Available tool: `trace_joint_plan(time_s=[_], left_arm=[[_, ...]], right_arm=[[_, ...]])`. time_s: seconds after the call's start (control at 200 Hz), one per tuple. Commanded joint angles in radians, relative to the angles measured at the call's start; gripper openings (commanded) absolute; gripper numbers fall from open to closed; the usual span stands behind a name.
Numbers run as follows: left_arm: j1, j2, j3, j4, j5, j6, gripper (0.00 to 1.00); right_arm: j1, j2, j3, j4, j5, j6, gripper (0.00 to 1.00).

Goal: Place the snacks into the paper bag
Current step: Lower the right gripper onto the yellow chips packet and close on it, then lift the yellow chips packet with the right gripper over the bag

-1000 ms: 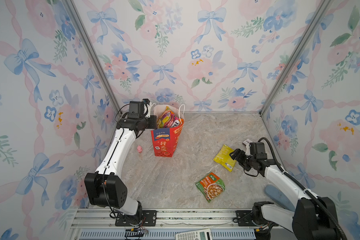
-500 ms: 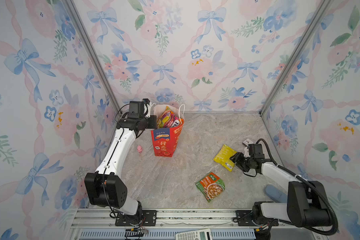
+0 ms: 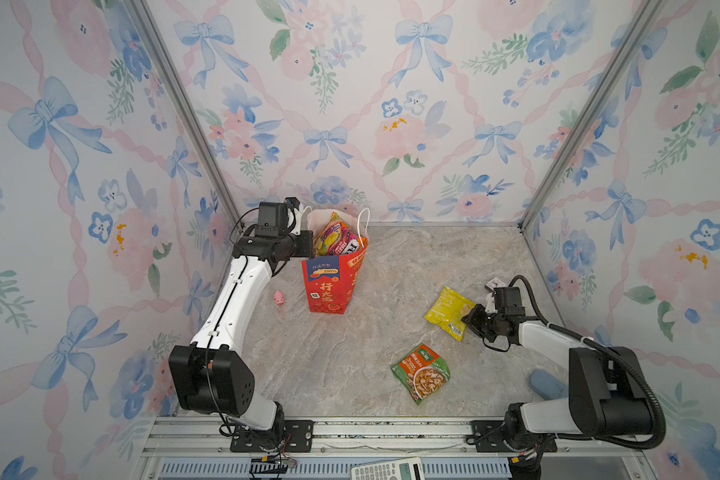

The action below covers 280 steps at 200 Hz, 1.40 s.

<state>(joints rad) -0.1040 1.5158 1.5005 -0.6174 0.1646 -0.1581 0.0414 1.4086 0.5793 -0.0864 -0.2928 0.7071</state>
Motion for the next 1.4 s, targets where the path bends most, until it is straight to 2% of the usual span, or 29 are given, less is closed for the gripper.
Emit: trace_joint_plan(time_s=[0.0,0.155,0.41,0.86,1.125,1.395], left_arm=[[0.001,0.007,-0.014,0.004,0.001,0.019,0.00],[0.001,0.004,-0.014,0.004,0.000,0.020,0.00],[0.002,0.004,-0.014,0.004,0.001,0.019,0.00],[0.000,0.000,-0.015,0.004,-0.001,0.020,0.00],[0.001,0.001,-0.013,0.004,0.003,0.019,0.00],[0.002,0.003,-0.011,0.005,0.007,0.016,0.00]], right_arm=[[0.015,0.015,0.005,0.012,0.004,-0.006,0.13],[0.040,0.021,0.025,0.014,0.010,-0.012,0.00],[0.105,-0.010,0.091,-0.011,0.018,-0.016,0.00],[0.246,-0.063,0.318,-0.114,0.005,-0.022,0.00],[0.347,-0.062,0.563,-0.192,-0.009,-0.075,0.00],[0.471,0.059,0.866,-0.206,-0.028,-0.157,0.00]])
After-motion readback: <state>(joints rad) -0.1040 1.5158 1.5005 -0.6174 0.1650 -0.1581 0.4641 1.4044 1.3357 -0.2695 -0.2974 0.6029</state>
